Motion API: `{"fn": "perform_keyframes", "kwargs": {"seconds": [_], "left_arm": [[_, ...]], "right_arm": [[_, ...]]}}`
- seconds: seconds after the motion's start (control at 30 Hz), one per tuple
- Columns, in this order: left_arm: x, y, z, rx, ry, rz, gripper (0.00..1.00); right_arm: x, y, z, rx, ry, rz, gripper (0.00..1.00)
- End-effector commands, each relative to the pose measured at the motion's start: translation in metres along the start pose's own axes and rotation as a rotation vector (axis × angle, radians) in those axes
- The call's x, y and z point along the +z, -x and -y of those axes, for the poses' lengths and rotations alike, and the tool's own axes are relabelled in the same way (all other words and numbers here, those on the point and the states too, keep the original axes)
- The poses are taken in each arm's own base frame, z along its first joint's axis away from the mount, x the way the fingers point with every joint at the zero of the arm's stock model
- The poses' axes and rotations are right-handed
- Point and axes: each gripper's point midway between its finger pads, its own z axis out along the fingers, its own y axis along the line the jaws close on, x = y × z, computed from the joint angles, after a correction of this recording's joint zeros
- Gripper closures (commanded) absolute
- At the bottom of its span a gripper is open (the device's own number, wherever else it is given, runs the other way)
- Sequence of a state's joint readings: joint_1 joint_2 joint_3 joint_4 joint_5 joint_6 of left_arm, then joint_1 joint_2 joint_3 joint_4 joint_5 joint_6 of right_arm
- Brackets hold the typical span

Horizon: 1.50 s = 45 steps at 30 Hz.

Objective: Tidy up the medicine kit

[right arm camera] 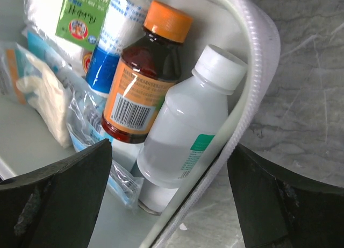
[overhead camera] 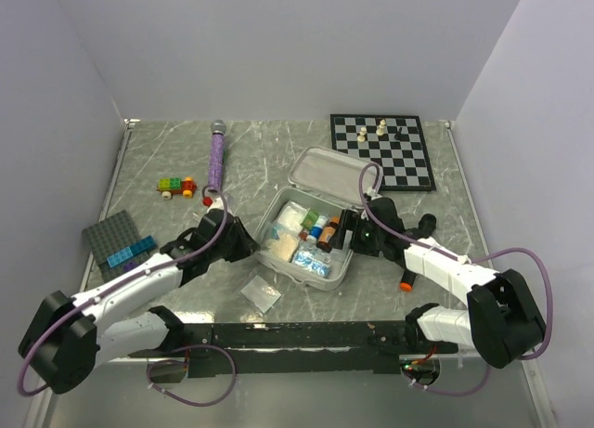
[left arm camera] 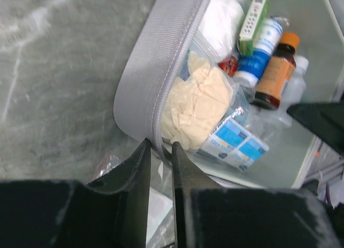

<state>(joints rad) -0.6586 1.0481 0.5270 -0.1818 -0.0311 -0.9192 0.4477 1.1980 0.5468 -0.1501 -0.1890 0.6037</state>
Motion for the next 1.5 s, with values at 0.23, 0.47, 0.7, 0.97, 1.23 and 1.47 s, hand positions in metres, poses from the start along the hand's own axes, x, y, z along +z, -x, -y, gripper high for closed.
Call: {"fn": "perform_keyframes", "kwargs": {"seconds": [0.23, 0.47, 0.7, 0.97, 1.23, 1.47], "left_arm": [[0.024, 0.077, -0.024, 0.019, 0.182, 0.148, 0.91], [0.038, 0.124, -0.032, 0.031, 0.231, 0.194, 0.89], [0.041, 0.158, -0.033, 0.027, 0.270, 0.229, 0.83], [-0.031, 0.148, -0.046, -0.031, 0.327, 0.329, 0.37], [-0.029, 0.103, -0.109, -0.217, 0.487, 0.357, 0.26], [-0.002, 0.108, -0.130, -0.187, 0.656, 0.290, 0.36]], "right_arm": [[0.003, -0.004, -0.032, -0.037, 0.110, -0.011, 0.09], [-0.003, -0.014, -0.051, -0.056, 0.153, -0.037, 0.08], [-0.021, -0.011, -0.053, -0.086, 0.132, -0.012, 0.06], [-0.056, -0.014, -0.041, -0.199, 0.120, 0.042, 0.00], [-0.070, -0.018, -0.037, -0.252, 0.152, 0.096, 0.01], [-0.069, -0.024, -0.032, -0.245, 0.151, 0.088, 0.02]]}}
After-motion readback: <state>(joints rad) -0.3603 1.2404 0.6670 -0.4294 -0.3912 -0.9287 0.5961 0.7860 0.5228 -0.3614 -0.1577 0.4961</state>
